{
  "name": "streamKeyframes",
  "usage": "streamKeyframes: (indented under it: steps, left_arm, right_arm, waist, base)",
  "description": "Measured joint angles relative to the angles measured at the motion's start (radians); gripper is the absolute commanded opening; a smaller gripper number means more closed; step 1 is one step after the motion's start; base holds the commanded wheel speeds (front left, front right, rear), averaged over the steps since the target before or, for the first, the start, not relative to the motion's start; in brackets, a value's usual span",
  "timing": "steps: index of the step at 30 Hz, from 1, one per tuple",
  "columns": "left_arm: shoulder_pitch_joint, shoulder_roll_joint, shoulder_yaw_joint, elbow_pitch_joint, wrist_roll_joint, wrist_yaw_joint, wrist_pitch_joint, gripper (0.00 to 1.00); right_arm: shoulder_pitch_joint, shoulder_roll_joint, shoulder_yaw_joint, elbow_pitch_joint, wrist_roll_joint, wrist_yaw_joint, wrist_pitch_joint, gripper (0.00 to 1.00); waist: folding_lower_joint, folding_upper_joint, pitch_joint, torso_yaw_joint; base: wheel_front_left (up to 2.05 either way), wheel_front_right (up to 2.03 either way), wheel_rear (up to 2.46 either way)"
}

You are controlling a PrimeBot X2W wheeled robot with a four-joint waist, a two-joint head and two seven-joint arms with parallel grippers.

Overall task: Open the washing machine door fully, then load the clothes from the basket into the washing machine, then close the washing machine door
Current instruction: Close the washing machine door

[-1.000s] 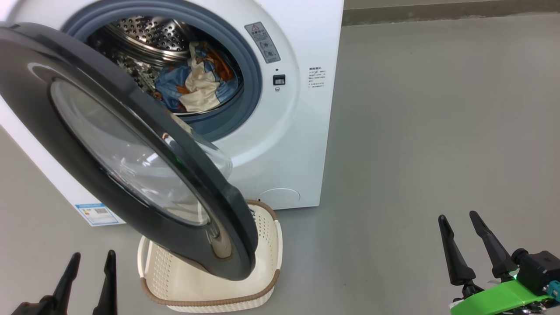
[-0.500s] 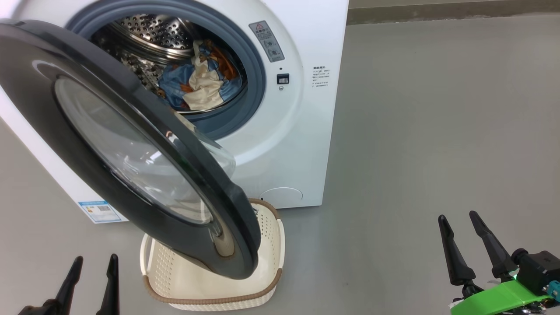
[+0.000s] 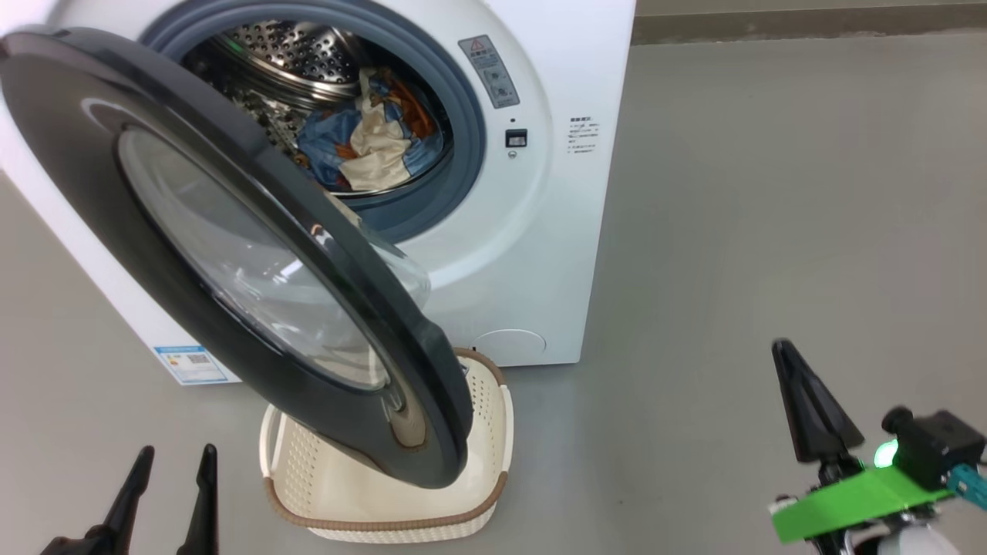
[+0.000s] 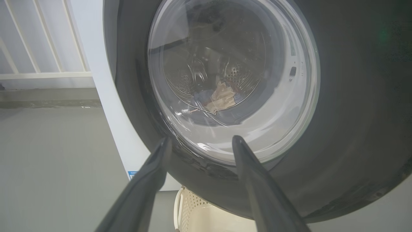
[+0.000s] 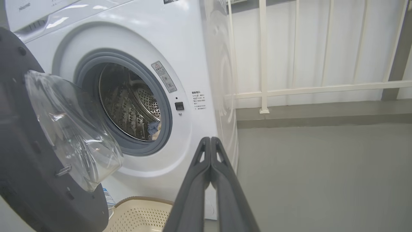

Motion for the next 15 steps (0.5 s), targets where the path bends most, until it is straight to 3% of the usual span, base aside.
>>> streamKeyframes:
  steps: [15]
  left_arm:
    - [0.003, -0.028, 0.007, -0.023, 0.021, 0.000, 0.000, 1.00]
  right_arm:
    - [-0.185, -0.012, 0.191, -0.221, 0.011, 0.000, 0.000, 0.00]
  waist:
    - [-0.0001, 0.0000, -0.018, 0.070]
  base:
    - [0.00, 0.00, 0.00]
